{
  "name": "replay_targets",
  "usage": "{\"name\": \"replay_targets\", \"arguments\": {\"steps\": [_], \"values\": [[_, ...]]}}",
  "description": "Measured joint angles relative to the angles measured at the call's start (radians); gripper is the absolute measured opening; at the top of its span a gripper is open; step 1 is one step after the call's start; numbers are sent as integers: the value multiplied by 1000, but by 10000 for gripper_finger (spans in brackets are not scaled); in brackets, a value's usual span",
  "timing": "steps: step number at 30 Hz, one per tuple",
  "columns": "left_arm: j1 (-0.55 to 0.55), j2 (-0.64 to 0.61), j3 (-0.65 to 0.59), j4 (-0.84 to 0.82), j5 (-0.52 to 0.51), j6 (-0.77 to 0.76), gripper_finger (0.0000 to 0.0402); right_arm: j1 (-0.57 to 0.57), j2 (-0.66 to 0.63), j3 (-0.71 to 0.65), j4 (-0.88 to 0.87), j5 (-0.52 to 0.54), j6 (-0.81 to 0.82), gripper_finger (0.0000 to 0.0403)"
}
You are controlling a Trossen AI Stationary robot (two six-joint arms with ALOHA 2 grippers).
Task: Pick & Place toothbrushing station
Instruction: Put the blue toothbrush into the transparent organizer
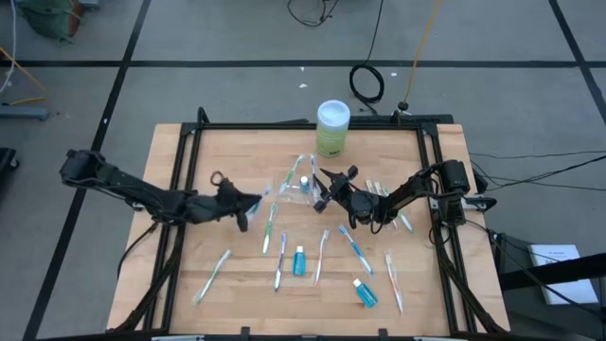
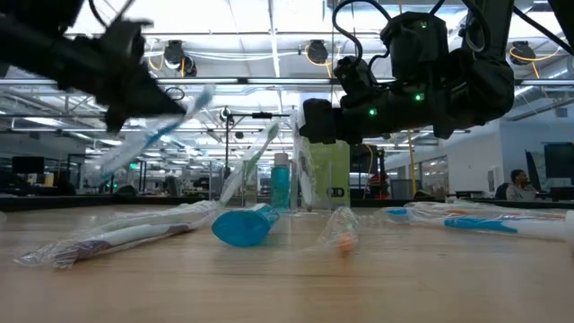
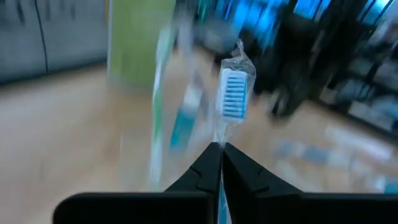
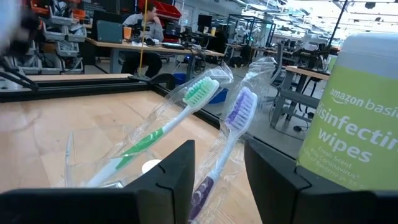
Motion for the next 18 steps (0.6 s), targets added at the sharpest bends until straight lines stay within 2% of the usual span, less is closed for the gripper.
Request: {"name": "replay_targets", "arguments": {"steps": [4,8,11,15,18], "values": [[11,-1,0,259,-62,231,11,0,0,0,0,0,31,130],[65,28,2,459,-49,398,7,0,0,0,0,0,69,130],[124,60,2,566,10,427,16,0,0,0,0,0,71,130],[217,125,2,678,157,429,7,0,0,0,-3,0,72,130],[278,190,4,768,199,411,5,0,0,0,-3,0,72,130]]}}
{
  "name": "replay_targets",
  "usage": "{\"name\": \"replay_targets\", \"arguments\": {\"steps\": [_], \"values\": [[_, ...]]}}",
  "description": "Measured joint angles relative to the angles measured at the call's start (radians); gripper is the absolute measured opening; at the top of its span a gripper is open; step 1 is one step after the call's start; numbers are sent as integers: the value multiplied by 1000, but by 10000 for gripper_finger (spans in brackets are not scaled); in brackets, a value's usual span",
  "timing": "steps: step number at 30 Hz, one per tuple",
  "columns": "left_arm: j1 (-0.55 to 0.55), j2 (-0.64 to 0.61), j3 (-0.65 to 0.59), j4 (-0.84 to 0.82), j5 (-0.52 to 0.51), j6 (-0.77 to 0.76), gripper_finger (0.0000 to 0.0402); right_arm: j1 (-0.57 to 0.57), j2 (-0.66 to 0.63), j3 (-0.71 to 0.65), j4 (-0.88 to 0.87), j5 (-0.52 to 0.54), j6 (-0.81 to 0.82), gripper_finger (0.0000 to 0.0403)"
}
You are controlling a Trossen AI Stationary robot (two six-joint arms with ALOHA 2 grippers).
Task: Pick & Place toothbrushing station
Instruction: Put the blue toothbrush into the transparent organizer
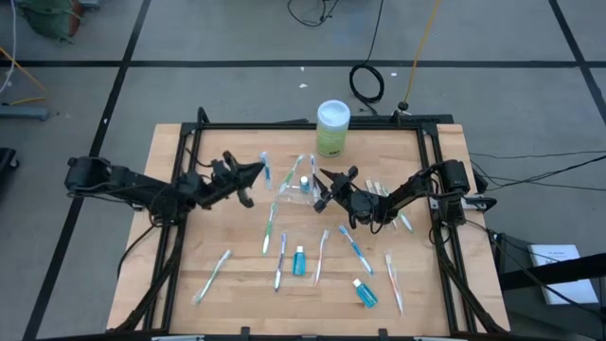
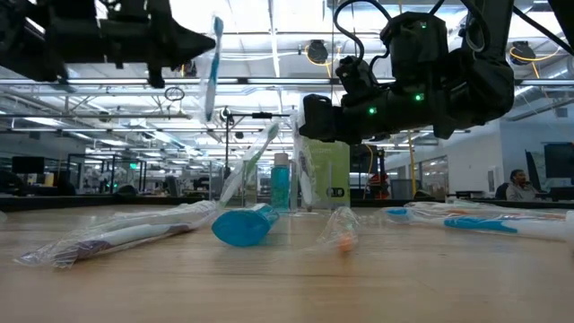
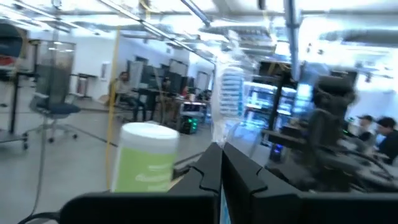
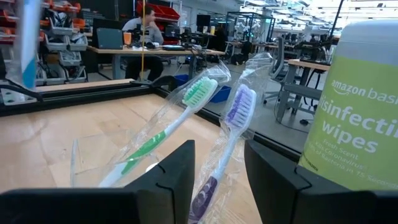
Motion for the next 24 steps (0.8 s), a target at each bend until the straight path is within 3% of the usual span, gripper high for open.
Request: {"name": "replay_targets", "arguments": {"steps": [13,18,24], "values": [[101,352,142,62,53,-41,14,0,0,0,0,0,1,130],[100,404,157,36,6,-27,5,0,0,0,0,0,1,130],[94,406,156,-127,-25,-17,19,0,0,0,-11,0,1,130]]}}
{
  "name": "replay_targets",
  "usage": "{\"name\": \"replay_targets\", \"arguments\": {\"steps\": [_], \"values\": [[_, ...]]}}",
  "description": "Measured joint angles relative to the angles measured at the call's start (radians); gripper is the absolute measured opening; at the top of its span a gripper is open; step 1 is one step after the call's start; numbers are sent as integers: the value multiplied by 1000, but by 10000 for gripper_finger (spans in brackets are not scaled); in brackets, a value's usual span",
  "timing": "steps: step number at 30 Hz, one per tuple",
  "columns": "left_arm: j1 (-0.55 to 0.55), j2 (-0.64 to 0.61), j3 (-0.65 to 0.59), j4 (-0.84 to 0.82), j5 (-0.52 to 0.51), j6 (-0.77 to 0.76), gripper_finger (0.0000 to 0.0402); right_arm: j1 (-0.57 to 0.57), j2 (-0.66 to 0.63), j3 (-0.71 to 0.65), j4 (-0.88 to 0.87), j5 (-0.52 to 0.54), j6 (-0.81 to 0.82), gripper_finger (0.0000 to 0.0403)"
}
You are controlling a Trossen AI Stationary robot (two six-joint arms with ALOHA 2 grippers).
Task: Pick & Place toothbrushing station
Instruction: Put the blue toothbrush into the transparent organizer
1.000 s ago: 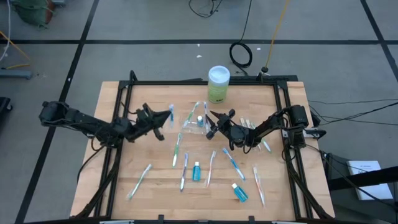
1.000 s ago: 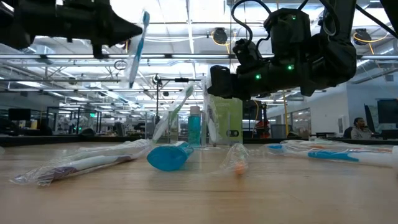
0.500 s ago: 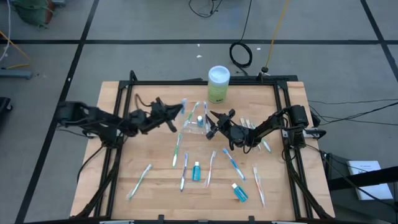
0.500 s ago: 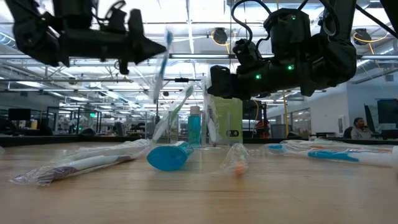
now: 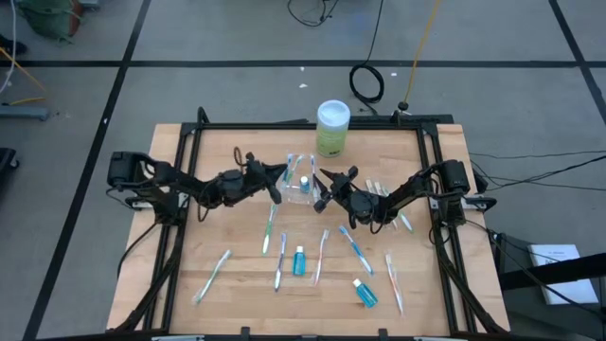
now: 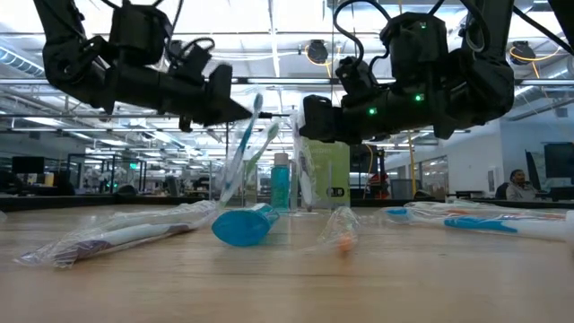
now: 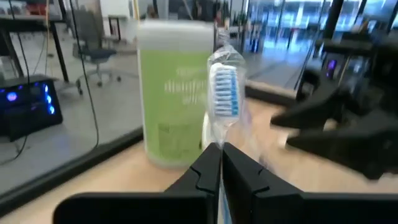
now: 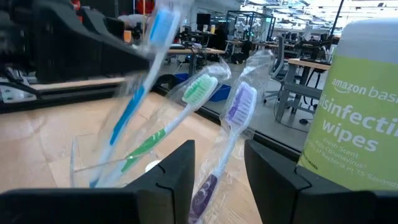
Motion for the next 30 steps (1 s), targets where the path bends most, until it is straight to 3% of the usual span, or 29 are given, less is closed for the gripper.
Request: {"name": "replay_targets", "arguments": {"steps": [11,18,22,30], "values": [[1,-1,0,-78,-1,5,6,3,0,0,-2,0,0,130],[1,-1,0,-209,-1,31,38,30,0,0,-2,8,-68,130],[-3,-10,0,-219,-1,31,63,56,-1,0,-1,82,-158,130],[-34,-64,-1,-260,-16,61,140,106,-111,-3,-159,106,-104,130]]}}
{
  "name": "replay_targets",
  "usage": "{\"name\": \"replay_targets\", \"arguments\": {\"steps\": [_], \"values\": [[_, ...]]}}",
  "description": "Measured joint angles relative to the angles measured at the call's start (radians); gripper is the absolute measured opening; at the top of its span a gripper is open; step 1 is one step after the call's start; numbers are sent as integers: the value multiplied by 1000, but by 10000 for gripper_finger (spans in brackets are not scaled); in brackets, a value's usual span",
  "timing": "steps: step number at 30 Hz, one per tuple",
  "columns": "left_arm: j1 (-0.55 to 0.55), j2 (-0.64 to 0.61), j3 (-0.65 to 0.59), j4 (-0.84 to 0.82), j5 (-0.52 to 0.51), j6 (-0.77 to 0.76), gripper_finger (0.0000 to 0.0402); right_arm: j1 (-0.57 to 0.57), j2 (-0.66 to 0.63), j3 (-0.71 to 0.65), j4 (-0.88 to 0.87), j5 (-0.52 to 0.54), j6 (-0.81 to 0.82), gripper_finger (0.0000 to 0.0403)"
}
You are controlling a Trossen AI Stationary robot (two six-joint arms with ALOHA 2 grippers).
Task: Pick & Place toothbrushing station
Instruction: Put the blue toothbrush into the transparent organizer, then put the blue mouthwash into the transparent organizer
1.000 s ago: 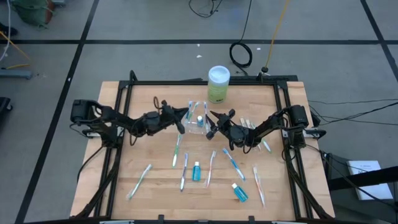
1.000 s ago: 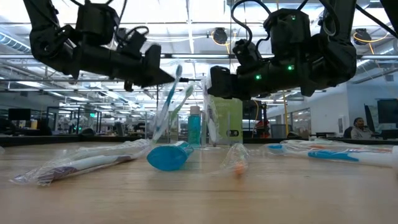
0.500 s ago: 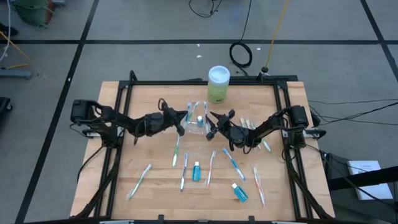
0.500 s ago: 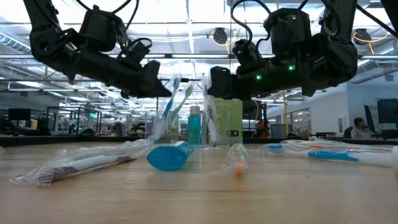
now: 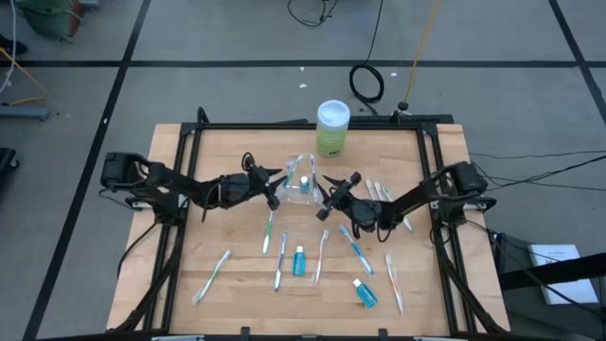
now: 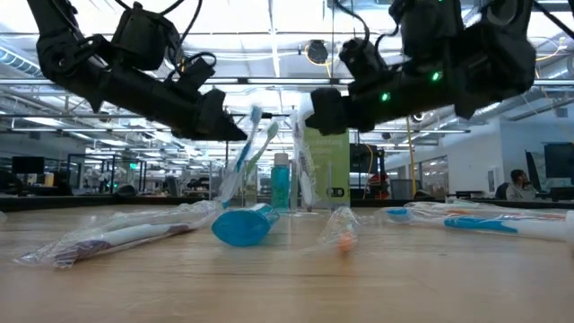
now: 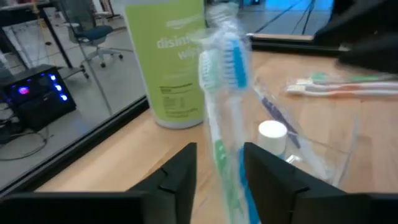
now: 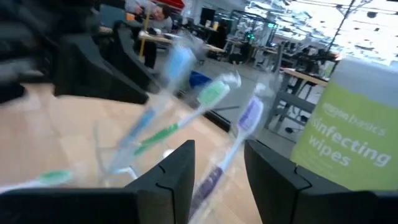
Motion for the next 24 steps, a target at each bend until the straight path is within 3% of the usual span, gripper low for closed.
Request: {"name": "replay_targets", "arguments": {"steps": [5,10,17,20,24], "values": [[-46,-141,0,-157,-84,-10,179,29,-123,0,-257,-34,115,130],[-113,-283,-1,-238,-89,-13,195,38,-220,0,-467,-205,264,131],[-186,-393,23,-244,90,-57,183,34,-239,0,-548,-463,375,131],[-222,-396,66,-264,136,4,173,32,-239,0,-611,-638,420,130],[-256,-363,172,-392,236,45,166,32,-239,0,-673,-789,449,130]]}}
